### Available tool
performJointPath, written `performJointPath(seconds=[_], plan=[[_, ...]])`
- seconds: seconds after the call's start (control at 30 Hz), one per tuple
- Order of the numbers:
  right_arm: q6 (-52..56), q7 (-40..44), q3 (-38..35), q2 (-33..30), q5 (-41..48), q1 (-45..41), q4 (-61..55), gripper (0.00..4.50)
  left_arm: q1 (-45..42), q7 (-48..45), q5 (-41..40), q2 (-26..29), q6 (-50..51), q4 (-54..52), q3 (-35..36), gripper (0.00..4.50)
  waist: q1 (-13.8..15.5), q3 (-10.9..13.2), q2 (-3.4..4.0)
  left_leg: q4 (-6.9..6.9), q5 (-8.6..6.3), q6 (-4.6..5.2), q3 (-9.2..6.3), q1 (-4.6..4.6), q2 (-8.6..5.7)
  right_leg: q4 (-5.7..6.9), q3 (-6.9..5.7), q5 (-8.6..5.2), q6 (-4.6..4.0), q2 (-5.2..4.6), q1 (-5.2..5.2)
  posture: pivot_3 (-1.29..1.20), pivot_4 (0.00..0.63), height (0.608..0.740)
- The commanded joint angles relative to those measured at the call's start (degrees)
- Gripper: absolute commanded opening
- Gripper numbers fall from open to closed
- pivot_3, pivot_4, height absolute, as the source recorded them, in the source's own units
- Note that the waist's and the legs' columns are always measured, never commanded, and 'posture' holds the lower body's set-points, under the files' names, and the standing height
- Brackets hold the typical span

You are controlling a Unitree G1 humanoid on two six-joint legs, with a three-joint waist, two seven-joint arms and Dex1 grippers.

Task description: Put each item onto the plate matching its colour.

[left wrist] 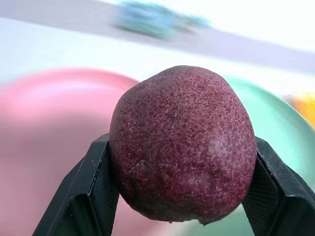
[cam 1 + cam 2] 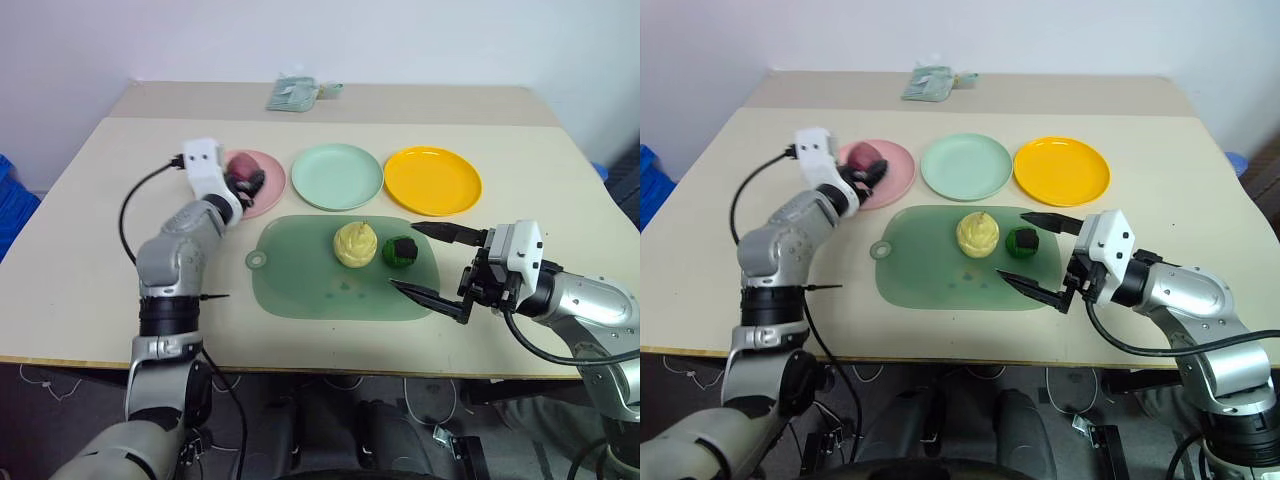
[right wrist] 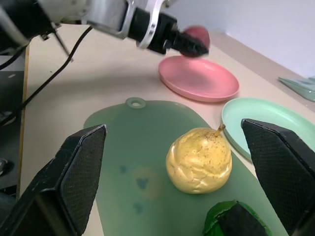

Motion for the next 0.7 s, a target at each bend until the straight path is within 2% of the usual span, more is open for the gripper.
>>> performJointPath(seconds=[0.03, 0.13, 0.17, 0.23, 0.5, 0.6, 0.7], plan=[[-1.20, -0.30, -0.35, 0.63, 0.08, -0.86, -0.62, 4.50, -3.05, 0.24, 1.64, 0.98, -4.65, 6.68, 1.20, 3.15, 0.38, 0.02, -0.03, 0.00, 0.00, 0.00, 0.00, -0.01, 0.00, 0.00, 0.00, 0.01, 0.01, 0.01, 0.00, 0.00, 0.150, 0.740], [-1.09, -0.46, -0.57, 0.71, 0.07, -0.60, -0.99, 4.50, -3.74, -1.06, 2.14, 1.24, -6.22, 9.12, 0.66, 3.15, 0.56, 0.07, -0.12, 0.01, 0.00, 0.00, 0.00, -0.06, -0.03, -0.02, 0.00, 0.03, 0.03, -0.01, -0.01, 0.00, 0.150, 0.740], [-1.05, -0.60, -0.67, 0.74, 0.06, -0.41, -1.20, 4.50, -3.73, -1.50, 2.18, 1.22, -6.61, 9.46, 0.44, 3.71, 0.53, 0.09, -0.15, 0.01, -0.01, 0.01, 0.00, -0.09, -0.04, -0.03, 0.00, 0.05, 0.02, -0.03, -0.02, 0.00, 0.150, 0.740], [-1.04, -0.84, -0.88, 0.76, 0.05, -0.08, -1.49, 4.50, -3.39, -2.36, 2.40, 1.07, -7.19, 9.37, -0.19, 4.44, 0.47, 0.10, -0.18, 0.02, -0.01, 0.00, 0.00, -0.12, -0.04, -0.05, 0.00, 0.07, 0.01, -0.05, -0.04, 0.00, 0.150, 0.740], [-0.93, -1.74, -0.95, 0.89, 0.27, -0.15, -1.56, 4.50, -1.81, -4.49, 4.40, 0.94, -10.40, 6.64, -2.88, 4.44, 0.40, 0.10, -0.17, 0.01, 0.00, -0.02, 0.00, -0.14, -0.03, 0.00, 0.02, 0.10, -0.02, -0.06, -0.13, 0.00, 0.150, 0.740], [-0.20, -2.18, -0.59, 0.95, 0.70, -1.27, -1.32, 4.50, 0.36, -12.50, 3.66, 0.80, -13.92, -0.24, -7.07, 4.44, 0.36, 0.10, -0.17, 0.01, 0.00, -0.02, 0.00, -0.18, -0.03, -0.01, 0.02, 0.10, -0.03, -0.07, -0.16, 0.00, 0.150, 0.740], [0.16, -2.32, -0.16, 1.09, 0.78, -1.86, -1.22, 4.50, 3.03, -20.57, -1.07, 1.00, -9.77, -8.02, -9.73, 4.44, 0.38, 0.10, -0.17, 0.01, 0.00, -0.03, 0.00, -0.26, -0.03, -0.02, 0.03, 0.11, -0.06, -0.10, -0.24, 0.00, 0.150, 0.740]])
